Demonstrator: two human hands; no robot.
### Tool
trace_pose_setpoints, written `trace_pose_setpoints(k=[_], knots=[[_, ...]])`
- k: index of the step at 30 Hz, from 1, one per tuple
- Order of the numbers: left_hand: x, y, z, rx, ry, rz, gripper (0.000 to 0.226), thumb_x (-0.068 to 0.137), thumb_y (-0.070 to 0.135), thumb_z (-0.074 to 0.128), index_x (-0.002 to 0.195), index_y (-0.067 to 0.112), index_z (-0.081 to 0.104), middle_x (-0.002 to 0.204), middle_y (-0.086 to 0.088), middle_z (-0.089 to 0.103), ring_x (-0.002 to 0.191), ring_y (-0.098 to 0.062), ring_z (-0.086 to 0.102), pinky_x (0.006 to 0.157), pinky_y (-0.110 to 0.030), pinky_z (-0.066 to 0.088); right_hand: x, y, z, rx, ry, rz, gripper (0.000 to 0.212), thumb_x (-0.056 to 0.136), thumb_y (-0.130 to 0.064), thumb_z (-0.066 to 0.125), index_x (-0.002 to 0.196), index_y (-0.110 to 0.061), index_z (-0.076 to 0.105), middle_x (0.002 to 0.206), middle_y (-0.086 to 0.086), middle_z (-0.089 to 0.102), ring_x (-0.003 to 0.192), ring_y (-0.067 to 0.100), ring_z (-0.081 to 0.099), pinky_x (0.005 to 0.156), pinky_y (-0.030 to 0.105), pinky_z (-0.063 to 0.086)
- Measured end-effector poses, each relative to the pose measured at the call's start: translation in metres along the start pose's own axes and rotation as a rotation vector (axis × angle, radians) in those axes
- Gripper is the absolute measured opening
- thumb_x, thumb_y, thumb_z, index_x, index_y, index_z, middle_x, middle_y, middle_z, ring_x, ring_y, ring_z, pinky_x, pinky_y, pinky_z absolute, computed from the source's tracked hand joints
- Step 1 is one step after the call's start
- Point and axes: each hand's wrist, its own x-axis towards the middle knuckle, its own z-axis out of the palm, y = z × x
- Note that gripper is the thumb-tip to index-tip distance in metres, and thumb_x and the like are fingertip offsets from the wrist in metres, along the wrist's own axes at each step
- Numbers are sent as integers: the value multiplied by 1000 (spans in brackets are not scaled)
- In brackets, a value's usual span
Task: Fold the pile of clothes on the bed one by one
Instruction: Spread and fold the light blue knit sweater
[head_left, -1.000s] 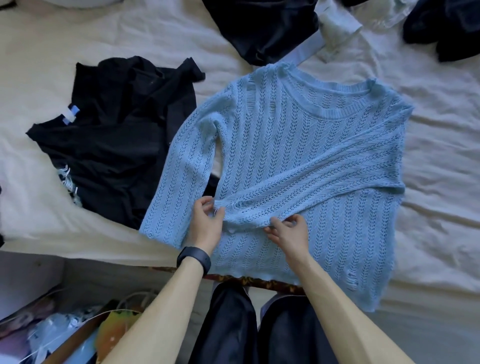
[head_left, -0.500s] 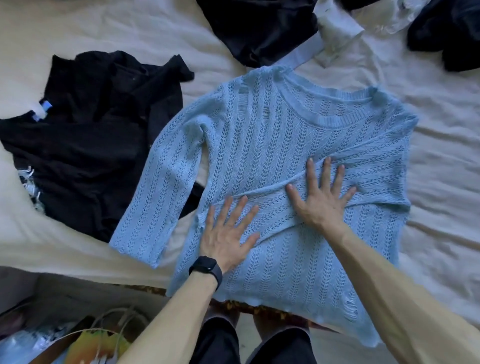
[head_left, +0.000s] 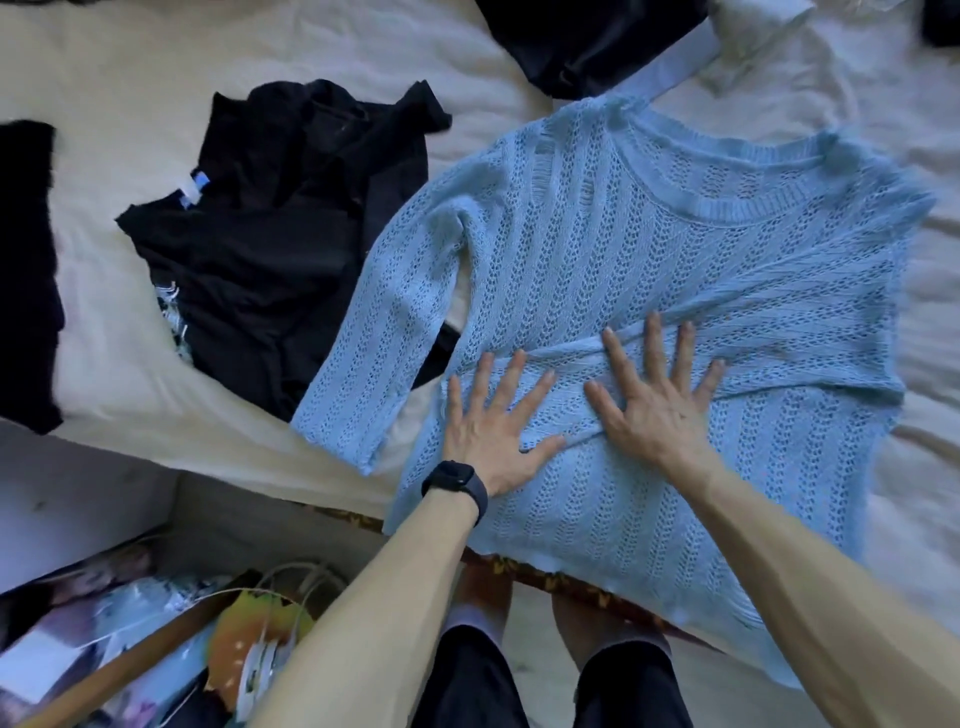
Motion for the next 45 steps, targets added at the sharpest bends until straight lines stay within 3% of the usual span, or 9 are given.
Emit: trace_pose_setpoints(k=[3,7,10,20,26,31,36,40,45], knots=[[-18,-23,-15,-121,187,-37,64,95,66,37,154,45,23,168,4,4,154,-22,-3,121,-61,3,-11,-10,-14,-2,-6,31,72,96,-75,21,156,-52,-11,164,-5,-33,149,33,-34,116,71,-9],[-44,-82,-32,-347,591,-594,61,86,38,70,141,25,47,151,-10,39,139,-35,37,109,-58,34,-37,-44,-27,115,77,-9,73,95,-70,22,161,-43,6,169,1,-17,154,29,-21,121,63,-2],[-58,-138,-39,-448,271,-811,64,82,43,73,136,19,49,135,-11,54,128,-35,45,101,-47,43,-46,-89,-30,209,112,-44,80,88,-71,21,160,-37,18,171,4,1,156,30,-7,122,60,6],[-63,-227,-137,-890,31,-360,23,62,36,67,79,21,65,70,14,63,67,-9,55,59,-21,38,-9,-248,-70,858,180,157,53,97,-43,61,140,-12,54,140,9,57,132,25,47,110,35,33],[-36,-323,-227,-1220,-188,-203,46,60,31,84,104,20,75,103,1,76,93,-17,72,83,-28,53,86,-291,-97,545,238,277,52,101,-44,47,144,-16,51,158,12,36,143,33,31,118,44,21],[14,-410,-272,-1195,-175,-297,63,43,33,84,99,9,72,90,-8,72,76,-19,68,66,-27,54,122,-302,-103,404,-67,286,61,100,-55,42,149,-20,44,153,16,39,139,38,38,112,51,33],[47,-453,-275,-1157,-324,-377,49,56,25,79,103,14,72,90,-4,72,70,-15,69,56,-21,52,137,-304,-108,320,144,363,45,99,-46,44,133,-22,59,138,17,51,129,38,42,107,46,35],[60,-481,-249,-866,-82,-443,29,75,29,85,97,13,76,91,2,72,82,-16,65,68,-25,47,153,-320,-107,481,73,321,44,95,-45,58,134,-26,53,143,17,41,133,38,39,113,43,28],[51,-477,-242,-1153,98,-489,20,83,23,80,97,11,72,88,0,74,78,-15,67,63,-17,51,162,-330,-97,427,0,342,54,94,-55,55,139,-33,37,142,17,31,129,41,32,111,49,25]])
